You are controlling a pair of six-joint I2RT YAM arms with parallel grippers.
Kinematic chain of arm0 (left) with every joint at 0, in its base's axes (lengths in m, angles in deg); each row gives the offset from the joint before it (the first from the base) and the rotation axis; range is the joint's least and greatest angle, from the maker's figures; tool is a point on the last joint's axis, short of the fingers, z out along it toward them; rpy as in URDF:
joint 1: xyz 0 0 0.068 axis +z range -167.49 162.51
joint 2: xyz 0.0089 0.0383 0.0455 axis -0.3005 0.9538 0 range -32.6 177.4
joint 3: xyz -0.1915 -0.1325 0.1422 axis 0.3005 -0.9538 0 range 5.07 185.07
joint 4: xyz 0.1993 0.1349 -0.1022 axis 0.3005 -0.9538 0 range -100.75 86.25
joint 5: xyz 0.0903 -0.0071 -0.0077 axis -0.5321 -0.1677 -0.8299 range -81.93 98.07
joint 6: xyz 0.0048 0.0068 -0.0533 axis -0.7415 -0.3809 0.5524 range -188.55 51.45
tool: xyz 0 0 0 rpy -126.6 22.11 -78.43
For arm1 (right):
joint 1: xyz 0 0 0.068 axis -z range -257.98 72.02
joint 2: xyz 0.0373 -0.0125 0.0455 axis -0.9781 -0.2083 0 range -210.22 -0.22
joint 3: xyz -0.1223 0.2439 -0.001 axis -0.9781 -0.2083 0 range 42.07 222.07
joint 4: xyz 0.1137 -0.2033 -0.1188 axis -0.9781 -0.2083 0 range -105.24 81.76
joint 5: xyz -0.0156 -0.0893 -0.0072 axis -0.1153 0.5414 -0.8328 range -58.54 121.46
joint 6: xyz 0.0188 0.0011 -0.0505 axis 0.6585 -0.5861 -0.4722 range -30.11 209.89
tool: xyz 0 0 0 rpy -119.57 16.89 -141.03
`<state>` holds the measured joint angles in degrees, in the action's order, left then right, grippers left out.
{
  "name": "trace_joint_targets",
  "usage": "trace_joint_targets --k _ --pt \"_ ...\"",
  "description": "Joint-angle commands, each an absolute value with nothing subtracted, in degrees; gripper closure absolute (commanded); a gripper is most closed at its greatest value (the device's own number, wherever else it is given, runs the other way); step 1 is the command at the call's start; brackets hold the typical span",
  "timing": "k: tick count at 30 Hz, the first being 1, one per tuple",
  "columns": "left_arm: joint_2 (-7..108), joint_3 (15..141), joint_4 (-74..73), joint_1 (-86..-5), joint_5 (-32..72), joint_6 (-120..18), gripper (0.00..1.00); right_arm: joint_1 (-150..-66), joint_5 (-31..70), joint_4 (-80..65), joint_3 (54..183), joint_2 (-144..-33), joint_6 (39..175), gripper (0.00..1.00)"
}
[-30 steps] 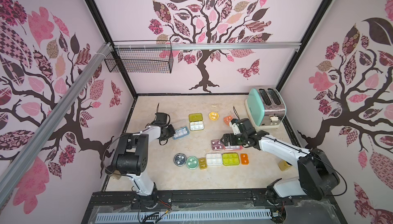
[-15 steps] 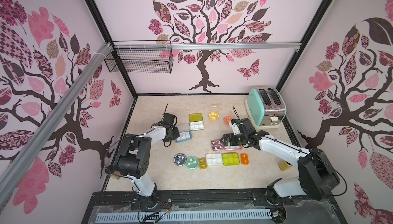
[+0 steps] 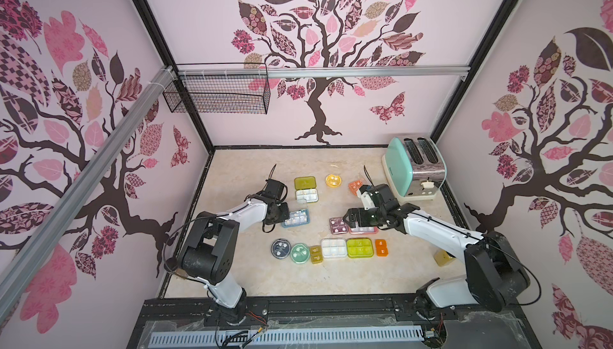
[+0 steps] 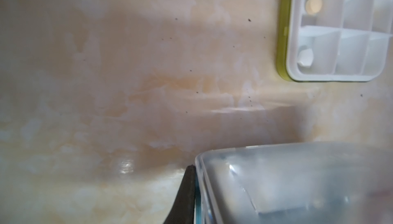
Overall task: Close pillboxes
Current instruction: Move the pillbox to the center of the board.
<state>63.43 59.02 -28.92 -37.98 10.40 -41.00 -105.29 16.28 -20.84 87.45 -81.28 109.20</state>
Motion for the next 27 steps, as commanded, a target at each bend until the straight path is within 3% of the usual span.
trace_joint_targets --k 1,15,27 --pt "65.72 61.66 -26.92 -39.72 11.74 -40.25 0.90 -105.40 15.54 -20.89 88.26 -81.00 109.49 0.01" --pt "75.37 72.62 -27.28 -46.57 13.48 -40.72 0.90 -105.40 12.94 -20.14 87.85 -81.00 108.79 0.01" --pt "76.19 75.95 -32.43 -46.74 10.73 -42.93 0.87 -105.40 12.47 -20.54 89.81 -82.76 107.66 0.01"
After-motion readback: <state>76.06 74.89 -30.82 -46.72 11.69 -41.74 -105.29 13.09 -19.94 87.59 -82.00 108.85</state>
